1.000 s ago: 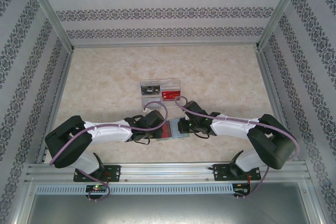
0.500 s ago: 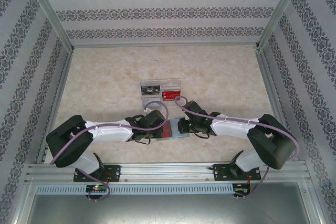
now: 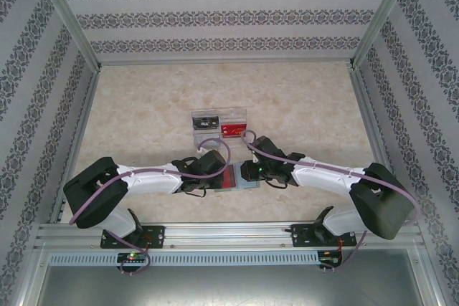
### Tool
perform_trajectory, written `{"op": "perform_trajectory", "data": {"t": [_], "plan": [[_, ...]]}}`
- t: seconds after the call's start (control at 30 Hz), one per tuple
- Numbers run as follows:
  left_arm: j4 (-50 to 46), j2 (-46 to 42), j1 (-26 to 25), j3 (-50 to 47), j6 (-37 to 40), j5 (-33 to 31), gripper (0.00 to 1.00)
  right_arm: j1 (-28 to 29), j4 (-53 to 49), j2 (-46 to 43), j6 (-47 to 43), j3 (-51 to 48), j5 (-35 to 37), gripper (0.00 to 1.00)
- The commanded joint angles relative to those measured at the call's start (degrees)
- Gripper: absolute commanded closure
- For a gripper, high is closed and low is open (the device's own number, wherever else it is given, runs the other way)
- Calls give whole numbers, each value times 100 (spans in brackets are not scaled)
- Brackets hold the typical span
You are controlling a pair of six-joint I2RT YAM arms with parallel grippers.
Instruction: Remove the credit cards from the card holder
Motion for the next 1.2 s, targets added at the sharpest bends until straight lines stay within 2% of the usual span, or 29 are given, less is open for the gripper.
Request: {"op": "perform_trajectory", "data": {"t": [0.0, 0.47, 0.83, 1.17], "plan": [[-69, 129, -89, 75, 67, 76, 92, 125, 210, 177, -52, 215, -339, 79], [-94, 136, -97, 88, 75, 78, 92, 164, 509, 886, 72, 420, -638, 80], [-61, 152, -97, 83, 69, 77, 92, 99, 472, 988, 160, 350, -571, 81], [-42, 170, -115, 78, 64, 85, 92, 38, 681, 1098, 257, 288, -810, 82]]}}
